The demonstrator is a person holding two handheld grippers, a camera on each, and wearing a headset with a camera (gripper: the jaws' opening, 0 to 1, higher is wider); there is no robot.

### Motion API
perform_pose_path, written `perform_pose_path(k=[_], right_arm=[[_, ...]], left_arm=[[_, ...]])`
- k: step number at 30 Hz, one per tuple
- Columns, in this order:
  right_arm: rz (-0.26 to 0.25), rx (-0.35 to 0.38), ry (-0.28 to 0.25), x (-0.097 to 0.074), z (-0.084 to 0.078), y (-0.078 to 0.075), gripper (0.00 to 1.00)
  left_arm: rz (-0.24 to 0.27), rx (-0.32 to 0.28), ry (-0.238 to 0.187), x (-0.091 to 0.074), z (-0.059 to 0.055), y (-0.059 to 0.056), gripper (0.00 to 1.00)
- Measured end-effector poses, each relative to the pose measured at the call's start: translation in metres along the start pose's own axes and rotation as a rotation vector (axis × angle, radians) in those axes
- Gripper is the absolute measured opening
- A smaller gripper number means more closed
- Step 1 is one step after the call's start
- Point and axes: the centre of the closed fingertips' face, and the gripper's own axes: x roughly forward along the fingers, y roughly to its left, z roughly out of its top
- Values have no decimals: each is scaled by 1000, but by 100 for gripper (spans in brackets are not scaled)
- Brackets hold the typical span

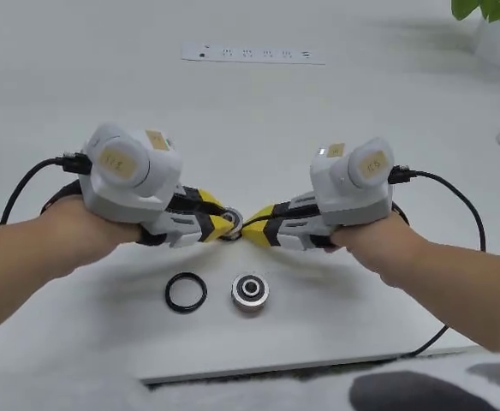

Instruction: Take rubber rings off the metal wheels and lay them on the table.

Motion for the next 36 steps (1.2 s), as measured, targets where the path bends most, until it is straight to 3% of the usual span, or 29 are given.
perform_pose_path(k=[7, 19, 25, 36], right_arm=[[-10, 150, -33, -1, 0, -7, 0], [-12, 269, -97, -7, 6, -13, 0], [-9, 304, -134, -8, 13, -12, 0], [-5, 329, -134, -7, 16, -7, 0]], left_arm=[[16, 31, 14, -1, -1, -2, 13], [36, 40, 29, -1, -1, -3, 12], [43, 44, 37, -1, -1, -3, 12], [59, 42, 48, -1, -2, -3, 12]])
